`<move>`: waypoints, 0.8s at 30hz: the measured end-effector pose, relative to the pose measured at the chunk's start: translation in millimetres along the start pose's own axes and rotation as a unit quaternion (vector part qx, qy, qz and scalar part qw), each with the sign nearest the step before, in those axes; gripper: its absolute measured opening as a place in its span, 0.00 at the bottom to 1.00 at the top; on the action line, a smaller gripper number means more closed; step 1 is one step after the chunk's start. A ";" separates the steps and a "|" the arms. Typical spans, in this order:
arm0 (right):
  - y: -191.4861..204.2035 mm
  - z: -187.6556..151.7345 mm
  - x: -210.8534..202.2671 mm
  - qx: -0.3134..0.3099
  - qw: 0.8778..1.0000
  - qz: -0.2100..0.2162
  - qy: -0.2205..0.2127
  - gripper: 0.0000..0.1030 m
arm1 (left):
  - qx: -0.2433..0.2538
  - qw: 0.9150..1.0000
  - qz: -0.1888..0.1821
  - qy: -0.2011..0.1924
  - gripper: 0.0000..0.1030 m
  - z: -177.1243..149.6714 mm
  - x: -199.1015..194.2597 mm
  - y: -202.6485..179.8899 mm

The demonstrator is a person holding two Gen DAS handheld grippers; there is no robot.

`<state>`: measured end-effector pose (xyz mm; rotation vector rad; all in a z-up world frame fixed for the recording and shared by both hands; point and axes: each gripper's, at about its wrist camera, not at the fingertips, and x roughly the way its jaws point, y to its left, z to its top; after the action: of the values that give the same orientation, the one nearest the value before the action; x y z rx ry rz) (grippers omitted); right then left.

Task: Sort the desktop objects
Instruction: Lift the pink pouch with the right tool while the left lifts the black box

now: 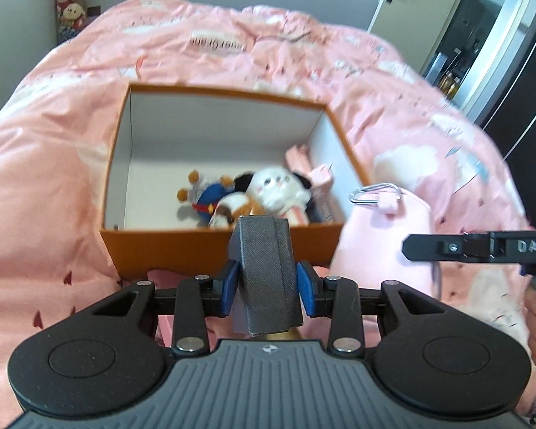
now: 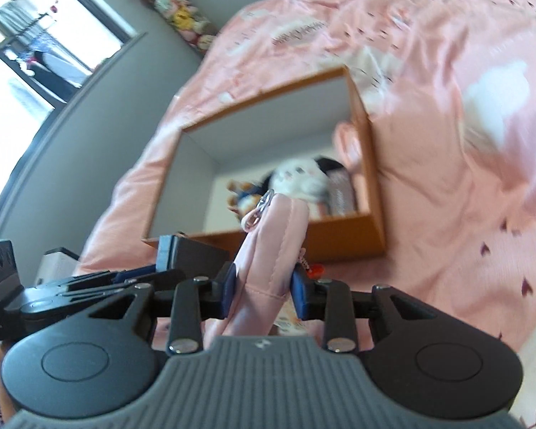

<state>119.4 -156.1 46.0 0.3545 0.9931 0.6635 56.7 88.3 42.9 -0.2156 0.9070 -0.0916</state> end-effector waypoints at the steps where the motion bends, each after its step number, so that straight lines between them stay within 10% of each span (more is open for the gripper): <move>1: 1.5 4.5 -3.2 -0.002 1.000 0.007 -0.003 0.34 | -0.002 1.000 -0.004 -0.007 0.40 2.8 -6.2 0.0; 12: 39.4 66.0 2.2 -0.072 0.995 0.039 -0.049 0.33 | 0.005 0.995 0.027 -0.095 0.39 64.3 -36.4 11.0; 24: 85.5 98.3 123.5 -0.204 0.977 0.029 0.059 0.33 | 0.007 0.995 0.093 -0.021 0.39 77.1 29.8 43.7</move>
<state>220.0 -8.6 63.6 -0.0180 0.9342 0.9295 135.3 137.2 56.0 -0.1197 0.8796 0.0796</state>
